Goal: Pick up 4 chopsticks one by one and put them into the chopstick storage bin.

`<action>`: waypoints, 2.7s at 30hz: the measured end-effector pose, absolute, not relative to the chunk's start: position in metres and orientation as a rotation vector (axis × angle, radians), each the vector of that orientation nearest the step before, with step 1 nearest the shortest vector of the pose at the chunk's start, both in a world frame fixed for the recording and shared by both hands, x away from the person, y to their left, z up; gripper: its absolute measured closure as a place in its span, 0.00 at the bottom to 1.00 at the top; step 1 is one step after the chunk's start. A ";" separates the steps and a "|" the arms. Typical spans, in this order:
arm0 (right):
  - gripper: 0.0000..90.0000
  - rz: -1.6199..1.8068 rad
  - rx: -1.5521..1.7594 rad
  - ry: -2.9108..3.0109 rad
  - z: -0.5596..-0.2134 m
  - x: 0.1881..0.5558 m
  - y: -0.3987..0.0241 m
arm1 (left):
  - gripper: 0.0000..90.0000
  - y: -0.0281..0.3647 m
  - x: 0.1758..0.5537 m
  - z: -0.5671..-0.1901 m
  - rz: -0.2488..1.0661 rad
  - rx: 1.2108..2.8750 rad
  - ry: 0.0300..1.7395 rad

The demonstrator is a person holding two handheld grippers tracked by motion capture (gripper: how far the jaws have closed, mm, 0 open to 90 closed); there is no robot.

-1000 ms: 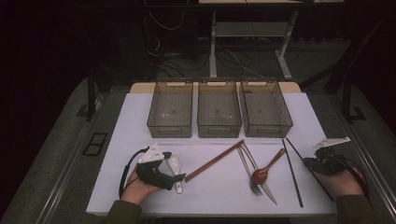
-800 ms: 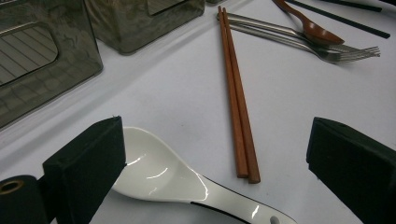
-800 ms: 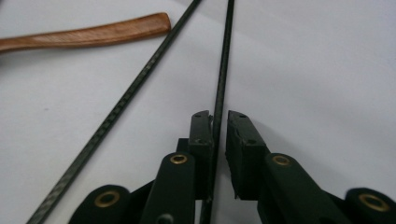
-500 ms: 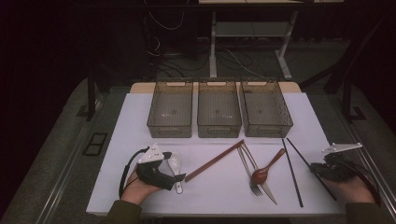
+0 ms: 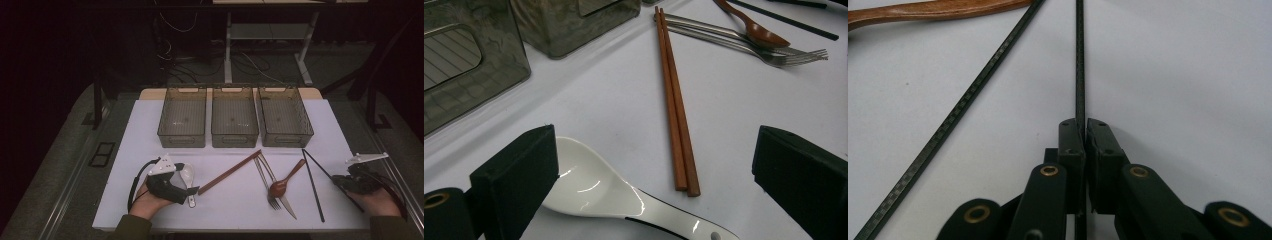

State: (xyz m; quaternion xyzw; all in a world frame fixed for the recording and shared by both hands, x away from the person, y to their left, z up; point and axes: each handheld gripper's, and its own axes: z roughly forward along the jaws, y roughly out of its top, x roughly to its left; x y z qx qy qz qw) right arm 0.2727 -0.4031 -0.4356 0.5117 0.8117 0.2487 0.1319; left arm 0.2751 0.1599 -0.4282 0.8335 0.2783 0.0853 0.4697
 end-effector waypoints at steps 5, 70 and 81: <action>0.95 0.729 1.480 2.356 -0.436 0.272 -0.404 | 0.04 0.160 0.275 -0.428 0.209 2.042 0.683; 0.95 1.231 1.161 2.458 -0.395 0.292 -0.360 | 0.00 0.158 0.270 -0.432 0.183 2.016 0.682; 0.95 1.286 1.136 2.449 -0.390 0.303 -0.342 | 0.00 0.160 0.268 -0.432 0.186 2.017 0.685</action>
